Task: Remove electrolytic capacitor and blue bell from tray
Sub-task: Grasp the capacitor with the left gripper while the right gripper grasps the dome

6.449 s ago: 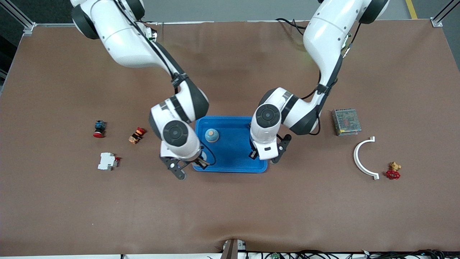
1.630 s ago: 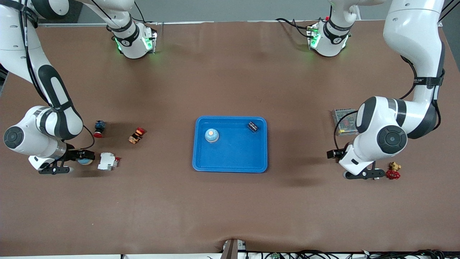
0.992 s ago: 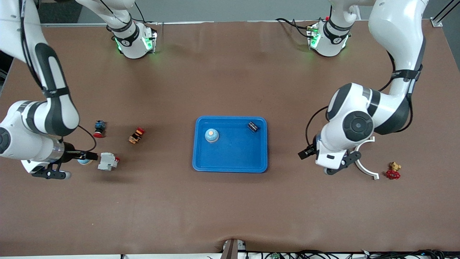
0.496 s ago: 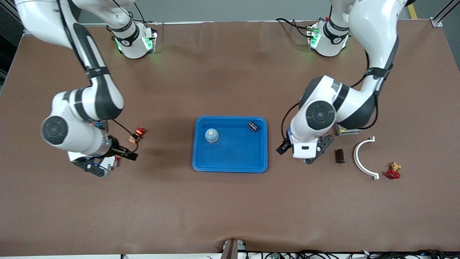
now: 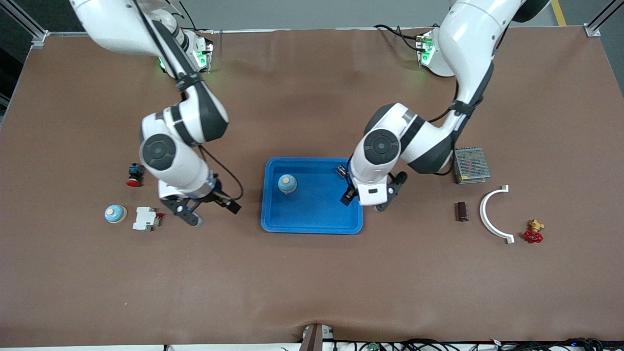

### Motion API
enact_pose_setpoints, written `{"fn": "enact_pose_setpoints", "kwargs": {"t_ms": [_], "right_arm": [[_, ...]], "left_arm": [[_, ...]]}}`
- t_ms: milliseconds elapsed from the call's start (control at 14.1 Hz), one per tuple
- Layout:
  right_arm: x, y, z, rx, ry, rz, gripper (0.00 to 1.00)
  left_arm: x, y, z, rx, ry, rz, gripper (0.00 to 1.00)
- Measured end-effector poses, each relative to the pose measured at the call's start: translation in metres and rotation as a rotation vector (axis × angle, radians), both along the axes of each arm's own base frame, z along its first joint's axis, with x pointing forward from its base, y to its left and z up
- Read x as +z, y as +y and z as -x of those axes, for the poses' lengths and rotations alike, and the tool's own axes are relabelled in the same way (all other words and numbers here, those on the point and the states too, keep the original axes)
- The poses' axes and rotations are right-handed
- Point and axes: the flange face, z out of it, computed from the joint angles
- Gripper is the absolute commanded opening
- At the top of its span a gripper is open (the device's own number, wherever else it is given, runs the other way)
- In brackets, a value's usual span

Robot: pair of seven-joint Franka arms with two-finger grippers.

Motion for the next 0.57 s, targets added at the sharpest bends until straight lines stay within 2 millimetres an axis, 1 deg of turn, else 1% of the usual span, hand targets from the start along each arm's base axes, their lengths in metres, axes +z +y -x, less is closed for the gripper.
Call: {"fn": "enact_pose_setpoints", "kwargs": {"t_ms": [142, 213, 425, 567], "right_arm": [[-0.017, 0.033, 0.013, -0.035, 0.0, -0.005, 1.0], [-0.027, 0.046, 0.019, -0.049, 0.008, -0.004, 1.0], [-0.052, 0.08, 0.035, -0.092, 0.032, 0.004, 1.0], [-0.065, 0.104, 0.044, -0.119, 0.043, 0.01, 1.0]], "left_arm": [[-0.02, -0.013, 0.008, 0.006, 0.003, -0.01, 1.0], [-0.03, -0.018, 0.011, 0.008, -0.003, -0.01, 1.0], [-0.058, -0.031, 0.027, 0.002, -0.008, -0.018, 1.0], [-0.069, -0.037, 0.037, -0.006, 0.001, -0.026, 1.0]]}}
